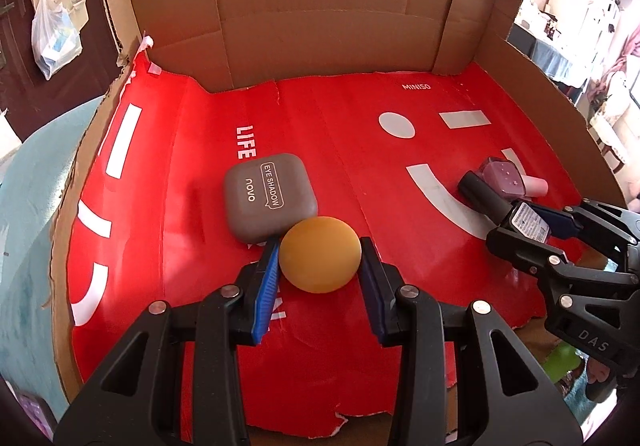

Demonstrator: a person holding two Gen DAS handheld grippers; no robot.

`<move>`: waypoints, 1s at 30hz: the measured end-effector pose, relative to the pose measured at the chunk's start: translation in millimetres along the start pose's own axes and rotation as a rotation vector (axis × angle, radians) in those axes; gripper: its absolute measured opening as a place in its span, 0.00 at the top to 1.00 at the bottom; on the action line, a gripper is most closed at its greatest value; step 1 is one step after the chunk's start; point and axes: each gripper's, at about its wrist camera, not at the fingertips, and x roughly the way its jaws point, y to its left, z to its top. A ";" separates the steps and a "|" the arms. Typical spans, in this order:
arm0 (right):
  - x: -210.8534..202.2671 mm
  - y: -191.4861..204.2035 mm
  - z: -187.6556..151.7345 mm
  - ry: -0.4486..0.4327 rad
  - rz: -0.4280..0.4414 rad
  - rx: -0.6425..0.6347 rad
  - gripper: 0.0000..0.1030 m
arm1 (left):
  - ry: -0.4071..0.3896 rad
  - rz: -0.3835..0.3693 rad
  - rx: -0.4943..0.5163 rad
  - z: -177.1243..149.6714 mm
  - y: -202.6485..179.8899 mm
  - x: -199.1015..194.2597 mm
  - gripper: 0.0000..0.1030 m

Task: Organize rigid objects
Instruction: 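Carry the black bottle and orange sponge into the box and lower them, then open both tools releasing the items and lift away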

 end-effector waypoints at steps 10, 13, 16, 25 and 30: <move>4.0 -3.1 1.7 0.027 0.010 0.030 0.63 | -0.001 0.006 0.005 0.1 -0.5 -0.4 0.65; 4.8 -0.5 1.6 0.028 -0.002 0.021 0.63 | 0.000 0.006 0.004 0.1 -0.5 -0.3 0.65; 5.1 -0.4 1.9 0.028 0.004 0.026 0.63 | -0.001 0.007 0.005 0.2 -0.6 -0.1 0.65; 5.4 -0.9 1.4 0.025 0.009 0.028 0.63 | 0.000 0.011 0.006 0.6 -0.9 1.2 0.65; 5.9 -2.0 1.3 0.022 0.016 0.034 0.63 | 0.000 0.014 0.006 0.8 -0.7 0.8 0.64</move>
